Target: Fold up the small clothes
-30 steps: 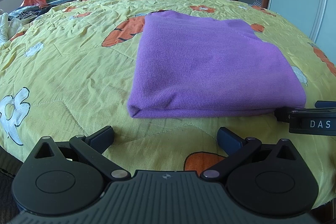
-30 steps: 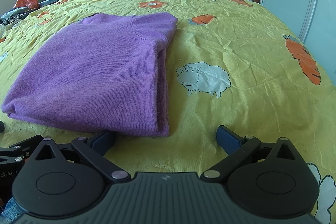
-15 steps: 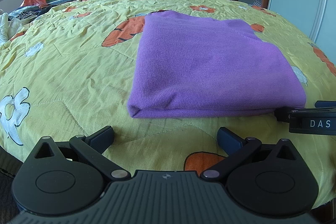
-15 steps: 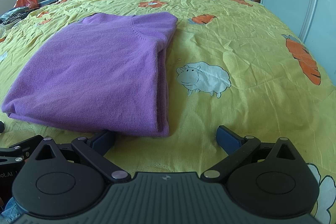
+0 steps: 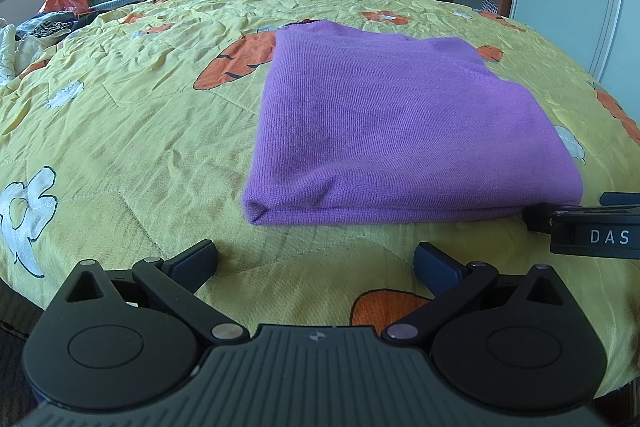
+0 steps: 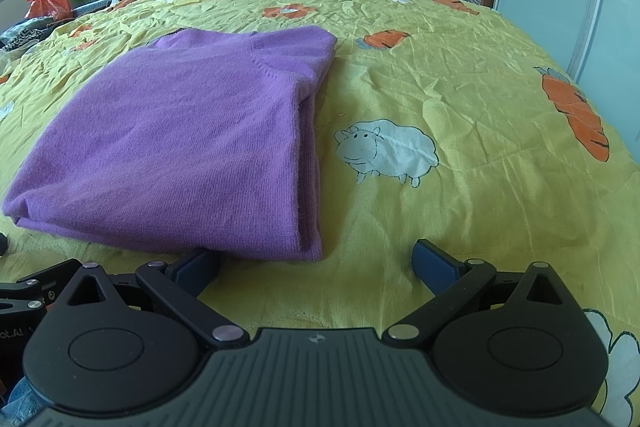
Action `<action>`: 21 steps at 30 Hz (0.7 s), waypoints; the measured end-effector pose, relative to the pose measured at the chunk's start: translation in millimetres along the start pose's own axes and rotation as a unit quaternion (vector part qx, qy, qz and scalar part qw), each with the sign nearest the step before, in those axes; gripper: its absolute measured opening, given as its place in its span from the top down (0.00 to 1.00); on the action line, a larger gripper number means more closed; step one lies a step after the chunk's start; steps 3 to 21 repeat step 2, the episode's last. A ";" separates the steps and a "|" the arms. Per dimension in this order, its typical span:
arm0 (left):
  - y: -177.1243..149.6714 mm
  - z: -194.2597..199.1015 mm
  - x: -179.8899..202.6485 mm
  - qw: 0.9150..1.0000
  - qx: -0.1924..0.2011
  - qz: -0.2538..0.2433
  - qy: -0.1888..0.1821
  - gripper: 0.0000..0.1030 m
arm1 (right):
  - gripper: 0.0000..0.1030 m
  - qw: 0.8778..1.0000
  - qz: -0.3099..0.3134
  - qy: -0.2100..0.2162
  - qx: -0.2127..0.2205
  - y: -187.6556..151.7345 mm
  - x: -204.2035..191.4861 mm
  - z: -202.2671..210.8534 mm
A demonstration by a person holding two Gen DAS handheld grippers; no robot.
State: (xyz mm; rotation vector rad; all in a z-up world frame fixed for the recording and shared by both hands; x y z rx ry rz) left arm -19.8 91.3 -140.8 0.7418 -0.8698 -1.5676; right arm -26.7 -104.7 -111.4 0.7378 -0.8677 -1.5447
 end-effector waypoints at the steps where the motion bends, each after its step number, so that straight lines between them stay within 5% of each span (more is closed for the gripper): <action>1: -0.3 0.1 0.0 1.000 0.000 0.000 0.000 0.00 | 0.00 1.000 0.002 0.000 0.001 -0.1 -0.2 0.0; 21: -0.2 0.1 0.1 1.000 0.000 0.000 0.000 0.00 | 0.00 1.000 0.001 0.000 0.001 -0.2 -0.4 0.4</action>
Point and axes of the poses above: each gripper's, at about its wrist camera, not at the fingertips, and z roughly against the way its jaws point, x to its right, y to its top, the point moved 6 cm from there along -z, roughly the way its jaws point, and after that the axes turned 13 degrees about x, right-handed, at the moved point
